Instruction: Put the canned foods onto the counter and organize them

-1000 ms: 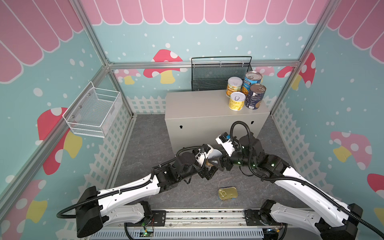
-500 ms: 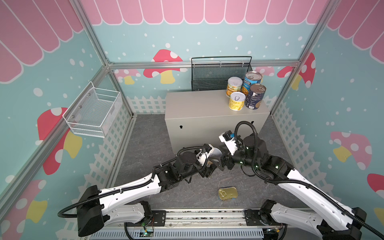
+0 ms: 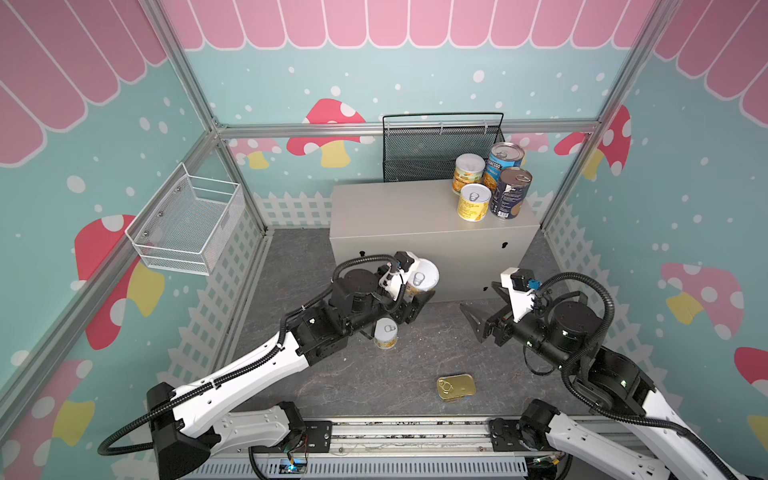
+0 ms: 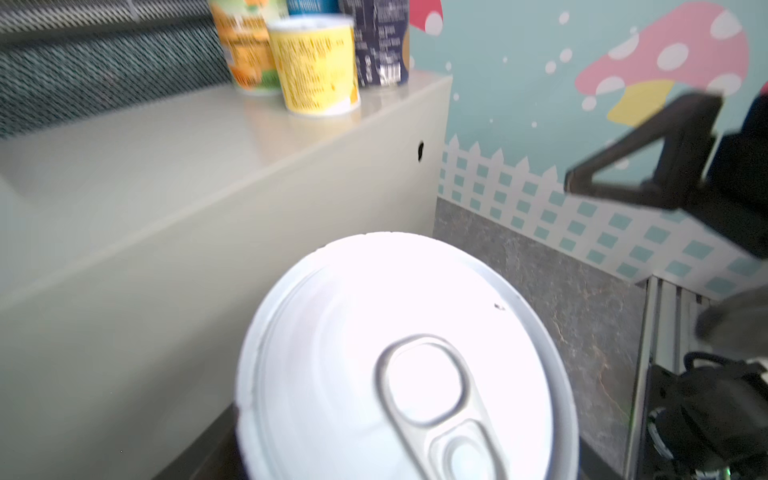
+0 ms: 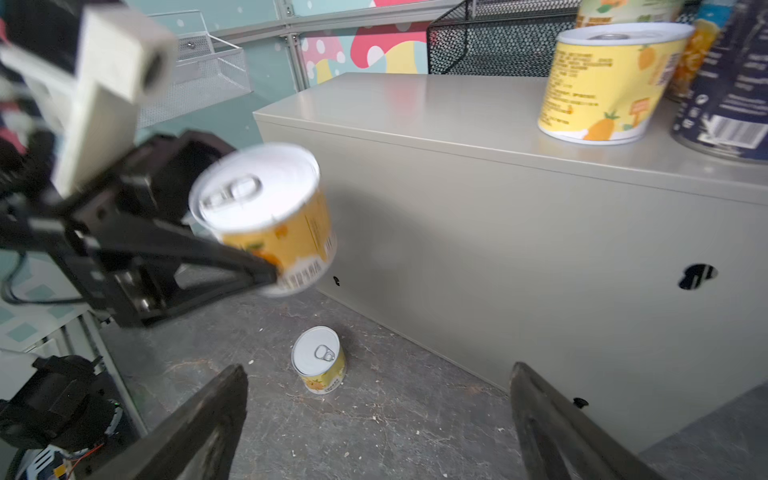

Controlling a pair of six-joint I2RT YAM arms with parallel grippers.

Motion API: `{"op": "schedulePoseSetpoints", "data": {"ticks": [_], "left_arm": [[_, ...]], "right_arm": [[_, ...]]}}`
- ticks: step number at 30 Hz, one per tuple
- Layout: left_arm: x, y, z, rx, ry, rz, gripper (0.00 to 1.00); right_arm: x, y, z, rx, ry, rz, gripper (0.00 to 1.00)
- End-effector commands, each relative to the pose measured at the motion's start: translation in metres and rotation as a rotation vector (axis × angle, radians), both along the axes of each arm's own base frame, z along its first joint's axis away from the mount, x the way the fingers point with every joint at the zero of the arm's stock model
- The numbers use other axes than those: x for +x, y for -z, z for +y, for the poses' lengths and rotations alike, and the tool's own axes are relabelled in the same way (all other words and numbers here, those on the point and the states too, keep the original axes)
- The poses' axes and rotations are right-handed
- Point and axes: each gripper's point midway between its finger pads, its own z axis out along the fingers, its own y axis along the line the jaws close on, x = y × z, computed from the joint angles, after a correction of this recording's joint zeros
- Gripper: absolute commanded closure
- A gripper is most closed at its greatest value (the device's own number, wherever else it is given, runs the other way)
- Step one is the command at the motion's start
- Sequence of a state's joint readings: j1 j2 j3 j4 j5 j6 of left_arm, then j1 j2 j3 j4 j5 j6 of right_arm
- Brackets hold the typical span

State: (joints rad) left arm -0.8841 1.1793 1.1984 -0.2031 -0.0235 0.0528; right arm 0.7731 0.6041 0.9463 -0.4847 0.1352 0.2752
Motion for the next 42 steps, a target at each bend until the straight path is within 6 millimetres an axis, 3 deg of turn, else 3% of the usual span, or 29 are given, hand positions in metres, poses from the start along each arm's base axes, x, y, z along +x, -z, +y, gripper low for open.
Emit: {"op": "schedulePoseSetpoints", "data": {"ticks": [1, 8, 12, 32, 37, 42], "left_arm": [[0.014, -0.045, -0.006, -0.036, 0.034, -0.098, 0.23], [0.060, -0.073, -0.024, -0.076, 0.030, -0.108, 0.22], [0.084, -0.076, -0.038, -0.089, 0.024, -0.101, 0.22], [0.184, -0.058, -0.054, -0.098, -0.102, -0.050, 0.19], [0.203, -0.053, -0.056, -0.093, -0.133, -0.039, 0.18], [0.207, -0.049, -0.056, -0.086, -0.146, -0.037, 0.18]], "right_arm": [[-0.001, 0.023, -0.015, -0.067, 0.053, 0.005, 0.01], [-0.025, 0.016, -0.019, -0.031, -0.038, -0.060, 0.01], [-0.034, 0.007, -0.023, -0.011, -0.057, -0.095, 0.01], [-0.048, -0.010, -0.038, 0.025, -0.051, -0.156, 0.01], [-0.053, -0.014, -0.045, 0.037, -0.043, -0.174, 0.01], [-0.055, -0.015, -0.047, 0.041, -0.040, -0.183, 0.01]]}}
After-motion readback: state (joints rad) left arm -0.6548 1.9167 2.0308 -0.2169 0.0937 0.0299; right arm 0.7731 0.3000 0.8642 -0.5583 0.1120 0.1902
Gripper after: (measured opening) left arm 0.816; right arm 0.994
